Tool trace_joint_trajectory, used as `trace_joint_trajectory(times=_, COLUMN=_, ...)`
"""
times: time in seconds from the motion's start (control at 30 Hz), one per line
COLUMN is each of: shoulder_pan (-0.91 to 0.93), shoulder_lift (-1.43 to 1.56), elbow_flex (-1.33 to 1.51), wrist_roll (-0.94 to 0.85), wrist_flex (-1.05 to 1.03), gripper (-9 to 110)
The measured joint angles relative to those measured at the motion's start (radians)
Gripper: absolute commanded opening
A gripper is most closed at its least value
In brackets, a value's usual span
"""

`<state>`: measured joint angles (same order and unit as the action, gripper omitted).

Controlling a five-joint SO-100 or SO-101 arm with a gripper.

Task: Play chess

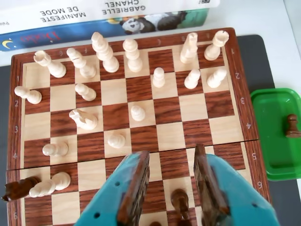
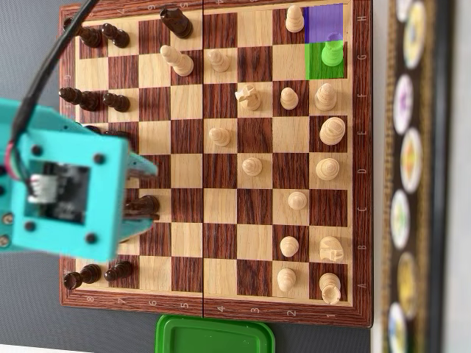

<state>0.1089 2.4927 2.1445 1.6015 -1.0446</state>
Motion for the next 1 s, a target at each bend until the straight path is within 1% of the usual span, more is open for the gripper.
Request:
trace_joint_trajectory(times=0.1, shoulder_pan=0.0, shoulder_lift=0.075, elbow_flex=0.091, wrist_roll=0.0, wrist_flex=0.112, gripper=15)
trace_joint_trajectory(times=0.33, shoulder_pan=0.0, shoulder_lift=0.235, elbow_flex=0.321, wrist_roll=0.003, wrist_flex=0.445, gripper=15)
trace_joint_trajectory(times=1.0, shoulder_pan=-0.034, shoulder_lift=0.658, elbow_flex=0.884, wrist_roll=0.003, wrist_flex=1.468, gripper=15)
